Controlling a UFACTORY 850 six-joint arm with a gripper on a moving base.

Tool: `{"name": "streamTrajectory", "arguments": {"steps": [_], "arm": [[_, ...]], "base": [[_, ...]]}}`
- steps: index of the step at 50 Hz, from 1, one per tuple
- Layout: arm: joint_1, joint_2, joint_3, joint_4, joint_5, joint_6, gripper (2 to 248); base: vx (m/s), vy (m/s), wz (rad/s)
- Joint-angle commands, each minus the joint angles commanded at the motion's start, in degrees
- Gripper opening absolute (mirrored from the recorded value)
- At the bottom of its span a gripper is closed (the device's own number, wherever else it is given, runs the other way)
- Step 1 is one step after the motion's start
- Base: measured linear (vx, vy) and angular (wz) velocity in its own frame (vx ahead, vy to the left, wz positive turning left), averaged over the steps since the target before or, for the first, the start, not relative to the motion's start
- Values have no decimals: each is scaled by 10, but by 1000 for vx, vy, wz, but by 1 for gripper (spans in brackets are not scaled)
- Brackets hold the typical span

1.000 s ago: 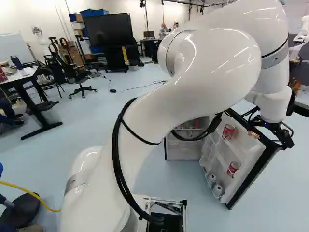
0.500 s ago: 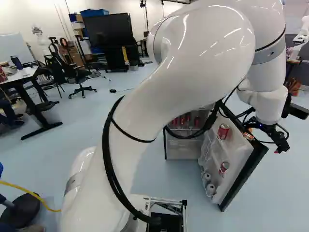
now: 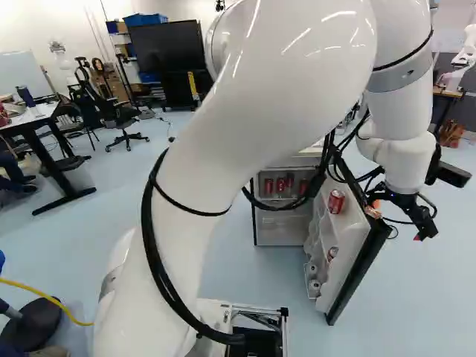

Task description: Grab a drink from the fridge

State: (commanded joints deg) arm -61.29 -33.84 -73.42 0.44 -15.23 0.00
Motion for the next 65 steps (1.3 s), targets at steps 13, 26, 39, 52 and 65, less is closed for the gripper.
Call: {"name": "streamTrajectory", "arguments": {"steps": [13,26,39,52,65], "arm": [[1,25,36,0,0,0,247],[2,51,72,0,0,0,247],[3,76,108,0,9,0,247],[5,102,143,0,25,0,247],[6,128,178,0,48,0,247]], "base": [[0,0,0],[0,0,0],[0,0,0],[0,0,0],[0,0,0]]}}
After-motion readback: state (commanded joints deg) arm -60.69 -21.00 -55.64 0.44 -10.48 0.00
